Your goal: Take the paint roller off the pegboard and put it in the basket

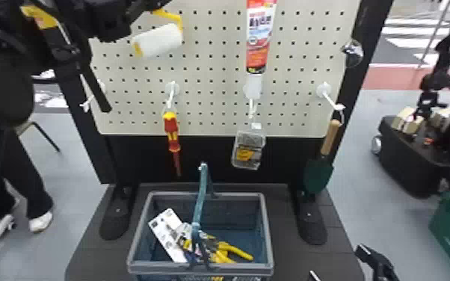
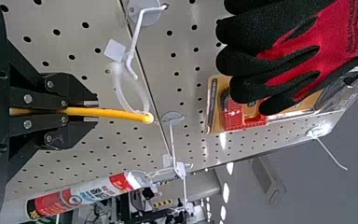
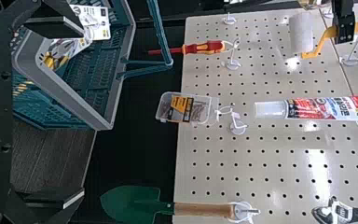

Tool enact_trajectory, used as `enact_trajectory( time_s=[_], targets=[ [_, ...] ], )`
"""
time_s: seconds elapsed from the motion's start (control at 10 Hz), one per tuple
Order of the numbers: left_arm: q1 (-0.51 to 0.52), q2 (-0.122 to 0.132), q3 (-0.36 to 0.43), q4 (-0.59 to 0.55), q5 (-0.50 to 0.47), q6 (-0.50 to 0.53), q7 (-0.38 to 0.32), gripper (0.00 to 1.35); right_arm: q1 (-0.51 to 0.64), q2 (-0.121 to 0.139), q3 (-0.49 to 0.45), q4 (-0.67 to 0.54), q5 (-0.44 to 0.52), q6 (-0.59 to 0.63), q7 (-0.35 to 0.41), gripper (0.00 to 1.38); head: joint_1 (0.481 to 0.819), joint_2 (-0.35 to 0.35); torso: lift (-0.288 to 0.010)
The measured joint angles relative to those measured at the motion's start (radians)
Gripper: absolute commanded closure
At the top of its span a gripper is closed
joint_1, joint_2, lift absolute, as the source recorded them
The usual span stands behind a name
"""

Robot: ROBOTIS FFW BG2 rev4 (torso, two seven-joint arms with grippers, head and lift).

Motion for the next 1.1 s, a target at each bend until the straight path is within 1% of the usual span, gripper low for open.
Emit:
enact_trajectory(
  time_s=[0.3, 0.5, 0.6, 0.7, 0.8, 0.9, 1.1],
  targets=[
    [0.098, -0.012, 0.050, -0.134, 0.032, -0.020, 0.016, 1.20, 0.001, -0.003, 0.002, 0.000, -0.001, 0.004, 0.001, 0.11, 0.549, 0.000, -0.100],
    [0.189, -0.025, 0.098, -0.215, 0.049, -0.024, 0.019, 1.20, 0.001, -0.004, 0.004, -0.001, -0.001, 0.006, 0.001, 0.11, 0.549, 0.000, -0.100],
    [0.257, -0.037, 0.131, -0.241, 0.061, -0.039, 0.030, 1.20, 0.001, -0.004, 0.005, -0.002, -0.001, 0.007, 0.001, 0.11, 0.549, 0.000, -0.100],
    [0.324, -0.055, 0.165, -0.253, 0.069, -0.061, 0.046, 1.20, 0.001, -0.004, 0.005, -0.003, -0.001, 0.007, 0.001, 0.11, 0.549, 0.000, -0.100],
    [0.386, -0.082, 0.209, -0.257, 0.075, -0.085, 0.064, 1.20, 0.000, -0.004, 0.007, -0.001, -0.003, 0.007, 0.001, 0.11, 0.549, 0.000, -0.100],
    [0.447, -0.118, 0.260, -0.258, 0.089, -0.110, 0.081, 1.20, -0.002, -0.004, 0.010, 0.001, -0.005, 0.007, 0.001, 0.11, 0.549, 0.000, -0.100],
    [0.543, -0.186, 0.356, -0.235, 0.118, -0.140, 0.090, 1.20, -0.007, -0.004, 0.013, 0.004, -0.008, 0.007, 0.002, 0.11, 0.549, 0.000, -0.100]
  ],
)
